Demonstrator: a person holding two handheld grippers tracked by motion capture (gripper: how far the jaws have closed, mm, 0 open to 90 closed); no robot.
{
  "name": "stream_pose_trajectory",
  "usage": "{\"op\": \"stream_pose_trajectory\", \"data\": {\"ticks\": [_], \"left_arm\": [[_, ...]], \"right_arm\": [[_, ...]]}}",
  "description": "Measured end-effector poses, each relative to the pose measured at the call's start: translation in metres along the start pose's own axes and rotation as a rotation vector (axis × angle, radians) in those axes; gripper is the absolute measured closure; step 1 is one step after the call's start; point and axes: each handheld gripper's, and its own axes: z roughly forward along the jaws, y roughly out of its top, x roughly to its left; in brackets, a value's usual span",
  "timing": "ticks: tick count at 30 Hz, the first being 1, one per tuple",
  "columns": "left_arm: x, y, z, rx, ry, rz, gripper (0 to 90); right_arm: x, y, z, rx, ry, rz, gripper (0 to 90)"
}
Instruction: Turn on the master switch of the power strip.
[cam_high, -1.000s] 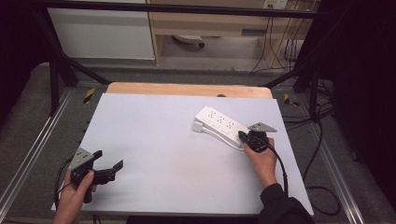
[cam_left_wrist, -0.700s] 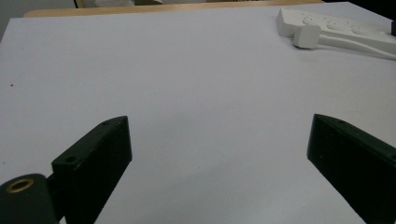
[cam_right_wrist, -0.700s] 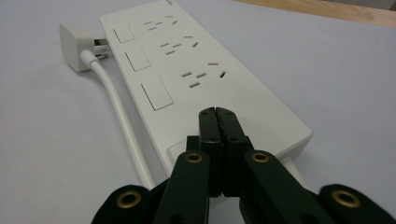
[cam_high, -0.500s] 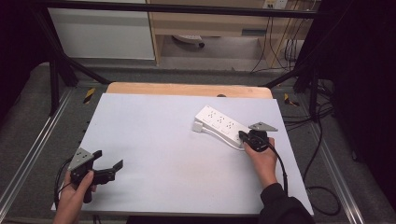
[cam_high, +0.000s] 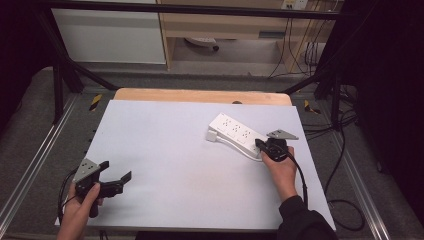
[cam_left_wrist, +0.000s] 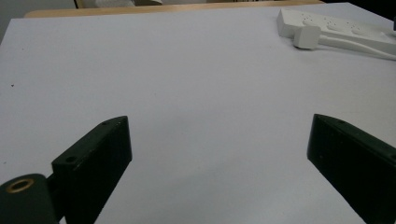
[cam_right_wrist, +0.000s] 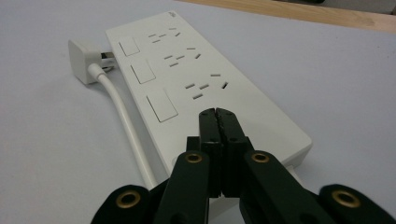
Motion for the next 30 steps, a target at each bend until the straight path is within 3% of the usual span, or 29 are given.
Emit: {"op": "stream_pose_trajectory", "data": {"ticks": [16, 30], "left_arm": [[0.000, 0.000, -0.001, -0.001, 0.001, -0.002, 6.4], [0.000, 0.000, -0.001, -0.003, 0.008, 0.004, 6.1]], "right_arm": [[0.005, 0.008, -0.002, -0.011, 0.011, -0.013, 90.0], [0.005, 0.011, -0.009, -0.022, 0.046, 0.017, 89.0]]}}
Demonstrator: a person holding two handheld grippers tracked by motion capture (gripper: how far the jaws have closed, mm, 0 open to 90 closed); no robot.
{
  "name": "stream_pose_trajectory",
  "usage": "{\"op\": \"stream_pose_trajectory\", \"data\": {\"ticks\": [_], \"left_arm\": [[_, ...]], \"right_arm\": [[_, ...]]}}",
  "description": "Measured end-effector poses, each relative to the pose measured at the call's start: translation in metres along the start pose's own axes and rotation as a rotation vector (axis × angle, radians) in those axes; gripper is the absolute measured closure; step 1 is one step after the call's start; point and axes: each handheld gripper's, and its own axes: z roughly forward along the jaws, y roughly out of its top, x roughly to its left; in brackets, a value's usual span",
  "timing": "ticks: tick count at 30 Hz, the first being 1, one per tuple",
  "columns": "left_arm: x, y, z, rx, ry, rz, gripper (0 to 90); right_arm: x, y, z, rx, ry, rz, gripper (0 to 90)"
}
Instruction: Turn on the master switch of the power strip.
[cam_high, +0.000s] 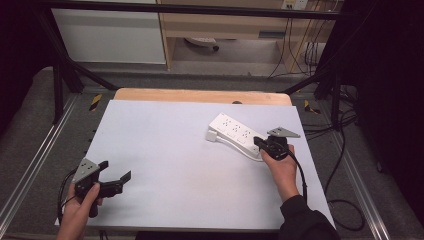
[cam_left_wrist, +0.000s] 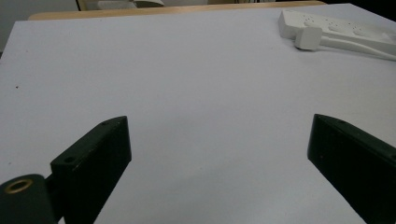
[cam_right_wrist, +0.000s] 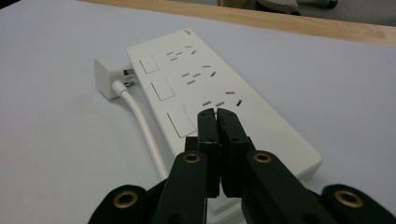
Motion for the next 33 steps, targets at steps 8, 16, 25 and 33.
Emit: {"op": "stream_pose_trajectory", "data": {"ticks": [8, 16, 25, 33], "left_arm": [[0.000, 0.000, 0.000, 0.001, 0.002, 0.002, 6.1], [0.000, 0.000, 0.000, 0.001, 0.002, 0.002, 6.1], [0.000, 0.000, 0.000, 0.002, 0.002, 0.001, 6.1], [0.000, 0.000, 0.000, 0.001, 0.003, 0.001, 6.1]], "right_arm": [[0.004, 0.005, -0.005, -0.009, 0.017, -0.005, 87.5], [0.007, 0.008, -0.008, -0.014, 0.030, -0.009, 86.2], [0.007, 0.011, -0.013, -0.023, 0.042, -0.002, 80.7], [0.006, 0.014, -0.021, -0.066, 0.044, 0.026, 75.5]]}}
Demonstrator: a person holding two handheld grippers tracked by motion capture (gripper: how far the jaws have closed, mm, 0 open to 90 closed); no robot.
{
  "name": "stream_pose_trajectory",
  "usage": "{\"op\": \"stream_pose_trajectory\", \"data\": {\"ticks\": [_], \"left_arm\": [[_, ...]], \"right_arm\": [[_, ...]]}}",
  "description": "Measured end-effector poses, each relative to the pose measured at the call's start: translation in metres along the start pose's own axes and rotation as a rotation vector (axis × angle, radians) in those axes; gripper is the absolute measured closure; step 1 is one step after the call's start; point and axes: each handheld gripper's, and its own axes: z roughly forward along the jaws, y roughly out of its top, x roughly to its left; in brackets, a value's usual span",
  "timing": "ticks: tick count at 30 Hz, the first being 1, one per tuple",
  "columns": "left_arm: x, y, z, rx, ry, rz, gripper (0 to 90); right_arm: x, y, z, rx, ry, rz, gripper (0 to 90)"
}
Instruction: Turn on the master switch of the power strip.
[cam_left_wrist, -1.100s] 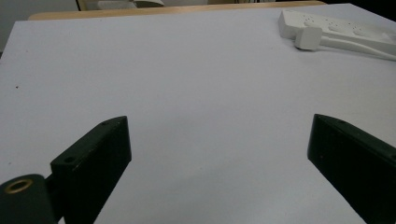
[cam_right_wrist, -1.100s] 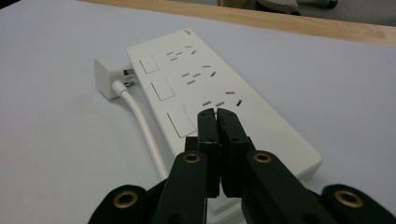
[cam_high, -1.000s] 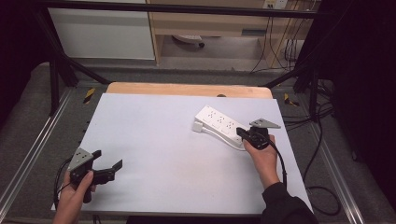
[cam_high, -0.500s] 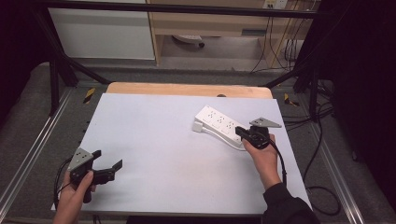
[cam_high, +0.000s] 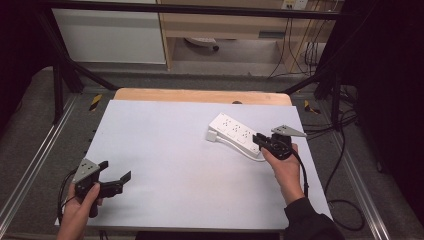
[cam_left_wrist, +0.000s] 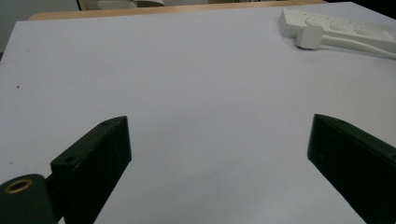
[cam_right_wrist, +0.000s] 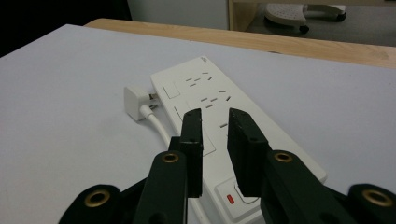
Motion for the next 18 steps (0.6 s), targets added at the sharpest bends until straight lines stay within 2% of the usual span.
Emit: {"op": "stream_pose_trajectory", "data": {"ticks": [6, 11, 18], "left_arm": [[0.000, 0.000, 0.000, 0.000, 0.000, 0.001, 6.1], [0.000, 0.000, 0.000, 0.001, 0.001, 0.000, 6.1], [0.000, 0.000, 0.000, 0.001, 0.002, 0.000, 6.1]], "right_arm": [[0.001, 0.001, -0.006, -0.010, 0.004, 0.003, 67.7], [0.003, 0.002, -0.010, -0.025, 0.019, -0.015, 58.4], [0.006, 0.005, -0.019, -0.020, 0.031, 0.015, 39.5]]}}
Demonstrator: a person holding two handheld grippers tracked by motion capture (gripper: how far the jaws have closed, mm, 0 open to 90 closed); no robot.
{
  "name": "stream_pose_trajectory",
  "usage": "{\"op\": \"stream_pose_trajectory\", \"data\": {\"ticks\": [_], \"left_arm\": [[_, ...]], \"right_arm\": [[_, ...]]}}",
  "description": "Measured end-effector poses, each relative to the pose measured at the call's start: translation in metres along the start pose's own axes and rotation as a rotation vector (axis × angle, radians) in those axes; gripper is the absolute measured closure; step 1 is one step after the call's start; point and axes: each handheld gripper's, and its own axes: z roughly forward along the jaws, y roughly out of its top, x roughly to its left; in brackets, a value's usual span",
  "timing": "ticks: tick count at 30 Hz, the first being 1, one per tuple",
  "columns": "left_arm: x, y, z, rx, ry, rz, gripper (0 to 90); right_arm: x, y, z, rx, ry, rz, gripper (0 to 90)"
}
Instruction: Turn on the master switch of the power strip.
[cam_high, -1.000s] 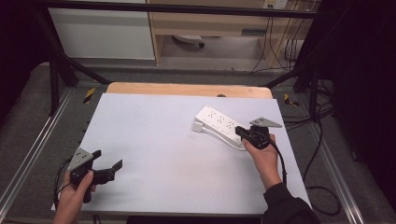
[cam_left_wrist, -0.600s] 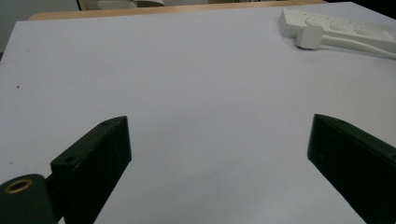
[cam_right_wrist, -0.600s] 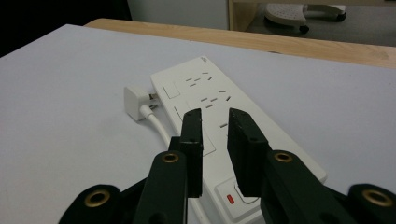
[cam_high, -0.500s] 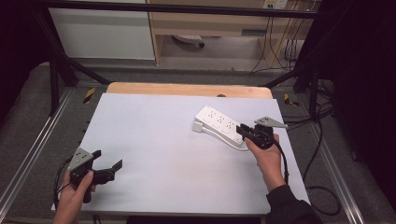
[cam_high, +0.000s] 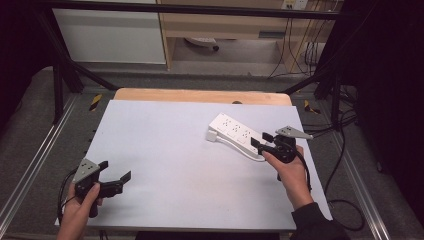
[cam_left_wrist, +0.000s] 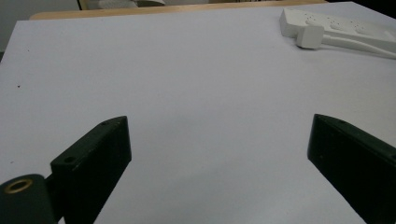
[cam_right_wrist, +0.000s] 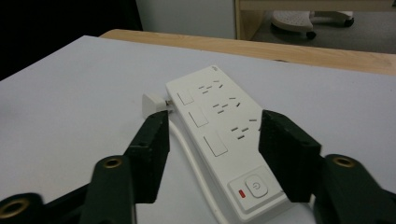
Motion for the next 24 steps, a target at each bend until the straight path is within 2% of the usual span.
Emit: {"op": "stream_pose_trajectory", "data": {"ticks": [4, 12, 19, 24], "left_arm": [[0.000, 0.000, 0.000, -0.001, 0.001, 0.000, 6.1], [0.000, 0.000, 0.000, 0.001, 0.002, 0.000, 6.1], [0.000, 0.000, 0.000, 0.002, 0.003, 0.003, 6.1], [0.000, 0.000, 0.000, 0.002, 0.004, 0.002, 6.1]], "right_arm": [[0.000, 0.001, -0.006, 0.008, 0.004, 0.022, 30.0], [0.001, -0.002, -0.021, -0.011, -0.003, 0.031, 19.6], [0.000, -0.009, -0.031, -0.007, -0.008, 0.026, 5.9], [0.000, -0.015, -0.037, -0.029, -0.009, 0.012, 3.6]]}}
